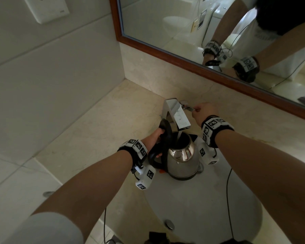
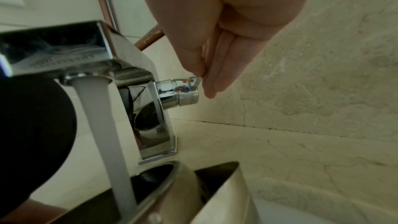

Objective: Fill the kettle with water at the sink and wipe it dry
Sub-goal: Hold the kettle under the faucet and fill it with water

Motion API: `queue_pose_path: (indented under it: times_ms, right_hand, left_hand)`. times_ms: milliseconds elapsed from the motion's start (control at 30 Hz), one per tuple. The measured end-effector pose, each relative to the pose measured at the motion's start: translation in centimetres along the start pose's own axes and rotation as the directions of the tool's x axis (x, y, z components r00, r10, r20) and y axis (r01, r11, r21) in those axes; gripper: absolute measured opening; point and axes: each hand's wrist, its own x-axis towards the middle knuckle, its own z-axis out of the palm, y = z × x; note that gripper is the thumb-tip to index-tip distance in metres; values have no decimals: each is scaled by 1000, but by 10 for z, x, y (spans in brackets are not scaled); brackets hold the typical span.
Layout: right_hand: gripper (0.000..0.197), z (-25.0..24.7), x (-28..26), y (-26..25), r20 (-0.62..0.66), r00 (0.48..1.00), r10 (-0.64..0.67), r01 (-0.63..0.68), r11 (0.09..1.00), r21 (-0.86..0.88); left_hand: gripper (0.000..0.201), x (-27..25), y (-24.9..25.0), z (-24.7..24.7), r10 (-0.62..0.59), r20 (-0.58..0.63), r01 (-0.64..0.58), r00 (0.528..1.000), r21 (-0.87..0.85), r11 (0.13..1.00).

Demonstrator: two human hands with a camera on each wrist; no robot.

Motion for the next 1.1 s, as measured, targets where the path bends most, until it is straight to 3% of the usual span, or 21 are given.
queue_pose_path:
  times_ms: [267, 733, 1100]
  right_hand:
    - [24, 1, 0, 0, 0, 1000, 12, -12, 1000, 20]
    - [25, 1, -1, 0, -5, 1000, 8, -8, 1000, 21]
    - [26, -1, -3, -1, 8, 1000, -6, 6, 1000, -13]
  left_hand:
    - [59, 0, 0, 0, -12, -1, 12, 1000, 13, 1000]
    - [78, -4, 3, 1, -19, 7, 19, 1000, 23, 1000]
    - [74, -3, 3, 1, -28, -37, 28, 999, 0, 1000]
